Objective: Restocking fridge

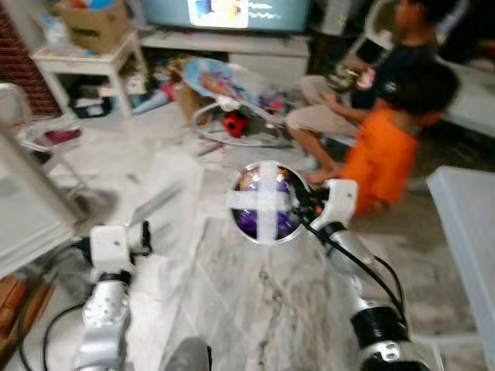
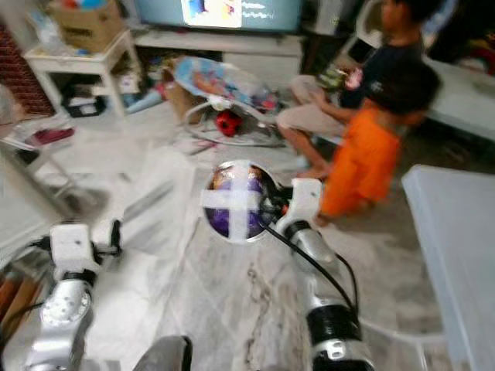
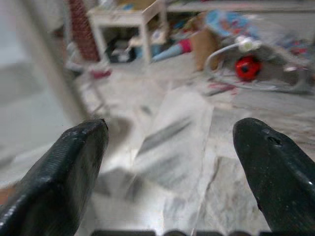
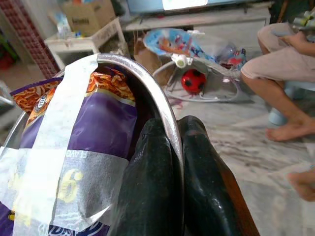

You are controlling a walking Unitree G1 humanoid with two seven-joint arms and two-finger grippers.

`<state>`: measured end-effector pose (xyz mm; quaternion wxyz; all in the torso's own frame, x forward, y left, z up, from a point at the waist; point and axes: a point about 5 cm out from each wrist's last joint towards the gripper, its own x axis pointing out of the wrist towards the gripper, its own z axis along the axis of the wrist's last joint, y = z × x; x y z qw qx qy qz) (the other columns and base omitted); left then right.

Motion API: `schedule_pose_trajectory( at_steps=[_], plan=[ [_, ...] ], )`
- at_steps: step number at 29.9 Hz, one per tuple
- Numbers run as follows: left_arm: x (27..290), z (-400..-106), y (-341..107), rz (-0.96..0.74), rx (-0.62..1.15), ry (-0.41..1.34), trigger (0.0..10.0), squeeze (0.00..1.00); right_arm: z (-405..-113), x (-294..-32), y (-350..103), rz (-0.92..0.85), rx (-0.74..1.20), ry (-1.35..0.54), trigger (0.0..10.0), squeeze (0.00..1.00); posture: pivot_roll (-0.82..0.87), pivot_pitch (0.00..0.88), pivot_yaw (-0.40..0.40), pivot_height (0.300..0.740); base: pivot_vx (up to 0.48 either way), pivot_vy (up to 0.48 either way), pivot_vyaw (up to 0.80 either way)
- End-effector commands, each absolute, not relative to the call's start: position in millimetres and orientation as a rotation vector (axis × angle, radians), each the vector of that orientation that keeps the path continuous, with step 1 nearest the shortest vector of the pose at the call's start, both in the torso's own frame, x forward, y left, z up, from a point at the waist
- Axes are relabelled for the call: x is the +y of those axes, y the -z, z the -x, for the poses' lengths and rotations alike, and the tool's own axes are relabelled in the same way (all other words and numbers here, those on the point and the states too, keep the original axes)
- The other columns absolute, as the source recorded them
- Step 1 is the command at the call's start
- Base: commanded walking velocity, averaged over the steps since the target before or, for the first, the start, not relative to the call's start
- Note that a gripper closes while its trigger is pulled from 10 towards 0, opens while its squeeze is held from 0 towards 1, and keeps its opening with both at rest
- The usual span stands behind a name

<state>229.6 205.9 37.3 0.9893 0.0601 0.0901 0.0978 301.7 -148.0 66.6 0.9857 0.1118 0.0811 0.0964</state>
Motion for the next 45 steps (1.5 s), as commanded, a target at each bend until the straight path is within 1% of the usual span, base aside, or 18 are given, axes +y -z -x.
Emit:
schedule_pose_trajectory(
  at_steps=[1,5,11,16,21,23,30,33,39,43,45],
  plan=[
    [210,-233,-42,-0.130,0.164,-0.216,10.0,0.00,-308,-138,-79,-0.231,0.115,-0.231,10.0,0.00,0.07,0.000,-0.085,0.740,0.000,0.480,0.80],
    [213,-237,-45,-0.126,0.152,-0.250,10.0,0.00,-310,-137,-81,-0.228,0.107,-0.240,10.0,0.00,0.08,0.000,-0.089,0.740,0.000,0.480,0.80],
    [222,-230,-45,-0.143,0.152,-0.304,10.0,0.00,-312,-137,-81,-0.223,0.109,-0.245,10.0,0.00,0.09,0.000,-0.085,0.740,0.000,0.480,0.80],
    [224,-227,-41,-0.131,0.176,-0.328,10.0,0.00,-314,-137,-82,-0.225,0.101,-0.237,10.0,0.00,0.08,0.000,-0.071,0.740,0.000,0.480,0.80],
    [222,-227,-41,-0.118,0.180,-0.325,10.0,0.00,-313,-139,-82,-0.230,0.097,-0.227,10.0,0.00,0.08,0.000,-0.065,0.740,0.000,0.480,0.80],
    [222,-229,-43,-0.133,0.158,-0.319,10.0,0.00,-313,-138,-82,-0.229,0.098,-0.232,10.0,0.00,0.08,0.000,-0.070,0.740,0.000,0.480,0.80],
    [223,-232,-46,-0.108,0.147,-0.342,10.0,0.00,-313,-135,-84,-0.225,0.095,-0.258,10.0,0.00,0.09,0.000,-0.078,0.740,0.000,0.449,0.80],
    [223,-233,-48,-0.094,0.142,-0.338,10.0,0.00,-314,-134,-85,-0.226,0.091,-0.259,10.0,0.00,0.09,0.000,-0.074,0.740,0.254,0.361,0.80],
    [223,-233,-50,-0.090,0.141,-0.341,10.0,0.00,-315,-132,-87,-0.223,0.085,-0.269,10.0,0.00,0.09,0.000,-0.071,0.740,0.046,0.049,0.80],
    [223,-234,-53,-0.083,0.128,-0.333,10.0,0.00,-315,-130,-91,-0.221,0.075,-0.278,10.0,0.00,0.10,0.000,-0.066,0.740,0.356,0.000,0.80],
    [223,-235,-56,-0.077,0.121,-0.327,10.0,0.00,-315,-127,-93,-0.217,0.069,-0.285,10.0,0.00,0.09,0.000,-0.061,0.740,0.472,0.000,0.23]
  ],
)
